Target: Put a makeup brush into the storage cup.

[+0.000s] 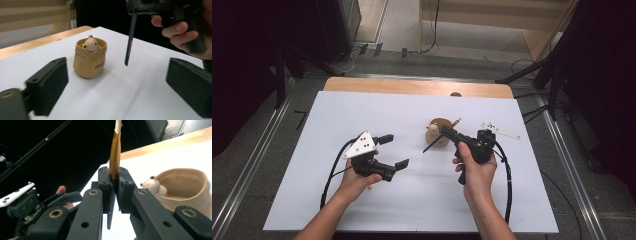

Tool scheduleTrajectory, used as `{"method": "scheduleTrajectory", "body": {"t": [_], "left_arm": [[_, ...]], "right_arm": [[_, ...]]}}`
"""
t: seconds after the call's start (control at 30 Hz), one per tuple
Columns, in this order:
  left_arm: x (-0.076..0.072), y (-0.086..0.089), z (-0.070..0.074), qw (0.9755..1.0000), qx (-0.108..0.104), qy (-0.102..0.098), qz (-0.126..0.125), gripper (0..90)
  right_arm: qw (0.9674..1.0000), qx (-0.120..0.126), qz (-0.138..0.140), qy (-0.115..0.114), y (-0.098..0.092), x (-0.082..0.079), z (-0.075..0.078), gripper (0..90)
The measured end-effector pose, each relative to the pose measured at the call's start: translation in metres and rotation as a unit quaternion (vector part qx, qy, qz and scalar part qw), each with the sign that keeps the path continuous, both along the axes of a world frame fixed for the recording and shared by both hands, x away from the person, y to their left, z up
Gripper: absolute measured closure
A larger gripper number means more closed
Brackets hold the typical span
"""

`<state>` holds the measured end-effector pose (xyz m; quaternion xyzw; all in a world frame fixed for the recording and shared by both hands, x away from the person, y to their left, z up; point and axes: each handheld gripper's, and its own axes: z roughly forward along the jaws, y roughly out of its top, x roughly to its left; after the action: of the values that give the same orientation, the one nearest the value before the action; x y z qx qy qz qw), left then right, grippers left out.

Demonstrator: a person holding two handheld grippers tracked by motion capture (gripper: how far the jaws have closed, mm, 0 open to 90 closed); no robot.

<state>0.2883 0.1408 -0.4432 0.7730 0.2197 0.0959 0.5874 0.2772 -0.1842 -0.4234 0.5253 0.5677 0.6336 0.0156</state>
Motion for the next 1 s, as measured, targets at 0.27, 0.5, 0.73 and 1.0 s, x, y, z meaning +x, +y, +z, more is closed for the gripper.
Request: {"method": "scheduleTrajectory", "body": {"t": [0.27, 0.5, 0.73, 1.0], "left_arm": [[-0.001, 0.007, -0.002, 0.9998, 0.000, -0.005, 0.017, 0.0], [0.000, 0.015, -0.003, 0.9995, -0.003, -0.003, 0.031, 0.0], [0.000, 0.023, -0.004, 0.9991, -0.002, 0.000, 0.042, 0.0], [-0.002, 0.030, -0.003, 0.9988, 0.000, -0.002, 0.048, 0.0]], "right_arm": [[0.9991, -0.036, -0.014, -0.016, -0.004, -0.001, 0.004, 84.1], [0.9976, -0.060, -0.021, -0.028, -0.006, -0.001, 0.009, 84.1], [0.9964, -0.074, -0.025, -0.034, -0.008, -0.001, 0.012, 84.1], [0.9950, -0.087, -0.030, -0.038, -0.010, -0.001, 0.015, 84.1]]}}
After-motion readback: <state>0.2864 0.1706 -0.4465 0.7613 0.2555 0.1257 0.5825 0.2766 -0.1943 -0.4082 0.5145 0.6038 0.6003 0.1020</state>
